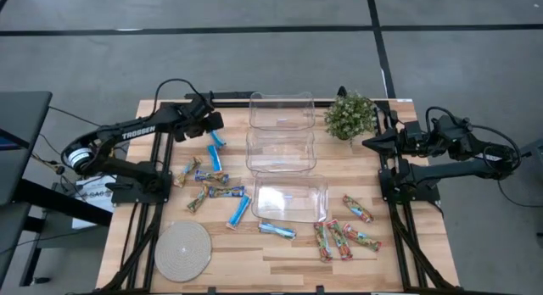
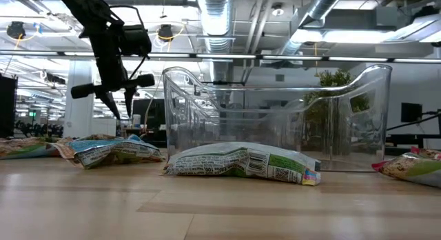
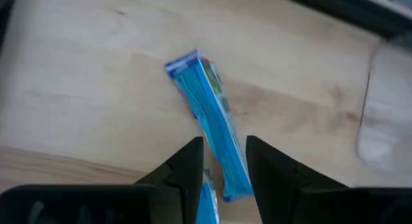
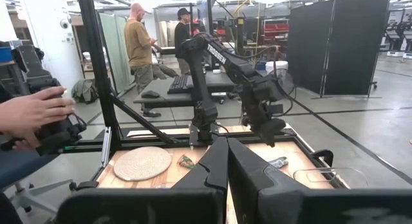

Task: Pick and place Granola Bars by type
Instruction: Put the blue granola bar into the middle transparent bin

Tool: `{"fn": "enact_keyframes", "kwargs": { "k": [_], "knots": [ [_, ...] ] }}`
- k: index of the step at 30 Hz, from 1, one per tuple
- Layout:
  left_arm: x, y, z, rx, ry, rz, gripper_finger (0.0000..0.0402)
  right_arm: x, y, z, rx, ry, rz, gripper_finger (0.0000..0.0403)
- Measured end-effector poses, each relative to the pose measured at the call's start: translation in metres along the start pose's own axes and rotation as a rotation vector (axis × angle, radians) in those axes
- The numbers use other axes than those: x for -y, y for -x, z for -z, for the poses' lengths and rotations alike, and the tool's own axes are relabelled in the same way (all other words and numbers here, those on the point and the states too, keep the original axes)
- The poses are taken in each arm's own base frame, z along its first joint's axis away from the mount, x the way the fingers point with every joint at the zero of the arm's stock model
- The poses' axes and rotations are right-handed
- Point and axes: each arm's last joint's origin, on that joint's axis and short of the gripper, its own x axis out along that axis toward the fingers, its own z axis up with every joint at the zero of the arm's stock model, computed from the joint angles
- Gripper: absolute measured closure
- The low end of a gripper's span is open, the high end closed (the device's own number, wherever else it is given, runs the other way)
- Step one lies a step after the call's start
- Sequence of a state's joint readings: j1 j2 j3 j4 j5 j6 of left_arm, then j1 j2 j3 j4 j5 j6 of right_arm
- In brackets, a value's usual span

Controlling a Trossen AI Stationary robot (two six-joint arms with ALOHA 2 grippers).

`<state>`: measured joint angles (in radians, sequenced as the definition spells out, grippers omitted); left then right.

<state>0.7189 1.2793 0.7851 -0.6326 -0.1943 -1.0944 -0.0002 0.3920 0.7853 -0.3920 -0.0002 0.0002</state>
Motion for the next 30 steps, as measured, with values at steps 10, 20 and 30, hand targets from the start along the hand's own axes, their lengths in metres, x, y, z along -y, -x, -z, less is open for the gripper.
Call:
{"fn": "enact_keyframes", "kwargs": {
  "k": [10,20,30],
  "knots": [
    [0.010,-0.026,0.002,-0.067,0.062,0.020,0.0289,0.000,0.000,0.000,0.000,0.000,0.000,0.0403],
    [0.010,-0.043,0.006,-0.101,0.175,-0.044,0.0273,0.000,0.000,0.000,0.000,0.000,0.000,0.0403],
    [0.008,-0.043,0.006,-0.082,0.174,-0.061,0.0273,0.000,0.000,0.000,0.000,0.000,0.000,0.0403]
  ]
}}
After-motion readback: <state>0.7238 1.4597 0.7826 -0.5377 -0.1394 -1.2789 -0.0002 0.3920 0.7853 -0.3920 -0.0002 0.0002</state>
